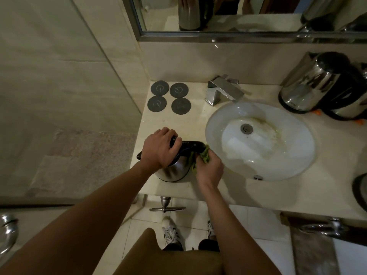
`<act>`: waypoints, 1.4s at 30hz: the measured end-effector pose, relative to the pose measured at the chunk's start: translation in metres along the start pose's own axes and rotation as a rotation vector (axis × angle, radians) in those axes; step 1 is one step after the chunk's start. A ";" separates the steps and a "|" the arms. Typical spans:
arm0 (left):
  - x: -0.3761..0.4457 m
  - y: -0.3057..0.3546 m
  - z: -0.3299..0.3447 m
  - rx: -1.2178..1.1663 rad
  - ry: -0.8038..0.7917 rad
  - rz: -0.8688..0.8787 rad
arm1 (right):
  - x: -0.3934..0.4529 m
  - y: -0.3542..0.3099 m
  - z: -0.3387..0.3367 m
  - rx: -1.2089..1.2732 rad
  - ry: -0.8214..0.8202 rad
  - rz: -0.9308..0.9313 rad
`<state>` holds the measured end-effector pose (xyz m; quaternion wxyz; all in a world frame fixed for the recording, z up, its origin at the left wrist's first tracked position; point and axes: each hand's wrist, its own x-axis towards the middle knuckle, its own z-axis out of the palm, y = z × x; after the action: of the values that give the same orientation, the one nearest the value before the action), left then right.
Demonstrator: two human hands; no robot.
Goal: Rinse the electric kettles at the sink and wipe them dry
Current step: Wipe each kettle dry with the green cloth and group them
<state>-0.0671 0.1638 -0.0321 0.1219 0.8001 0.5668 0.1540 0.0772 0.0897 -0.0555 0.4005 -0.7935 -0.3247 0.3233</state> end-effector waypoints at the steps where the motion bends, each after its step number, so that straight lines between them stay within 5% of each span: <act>1: 0.000 0.000 0.000 -0.001 -0.002 0.003 | -0.003 -0.002 -0.004 -0.040 0.009 -0.100; 5: 0.000 -0.001 0.001 0.002 0.005 -0.003 | -0.009 -0.010 -0.012 -0.253 -0.044 -0.410; 15: 0.000 -0.002 0.004 0.019 0.031 -0.008 | -0.021 -0.018 -0.012 -0.514 0.018 -0.772; 28: 0.000 -0.003 0.005 -0.017 0.027 -0.018 | -0.027 0.021 -0.029 -0.018 -0.133 -0.036; 36: 0.000 -0.003 0.005 -0.011 0.042 -0.026 | -0.021 0.019 -0.007 0.138 -0.141 -0.041; 42: -0.001 -0.001 0.004 -0.036 0.056 -0.038 | -0.009 0.006 0.003 0.318 0.082 0.134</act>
<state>-0.0666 0.1634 -0.0362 0.1230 0.7821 0.5825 0.1842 0.0709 0.0816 -0.0596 0.5114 -0.7527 -0.1992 0.3637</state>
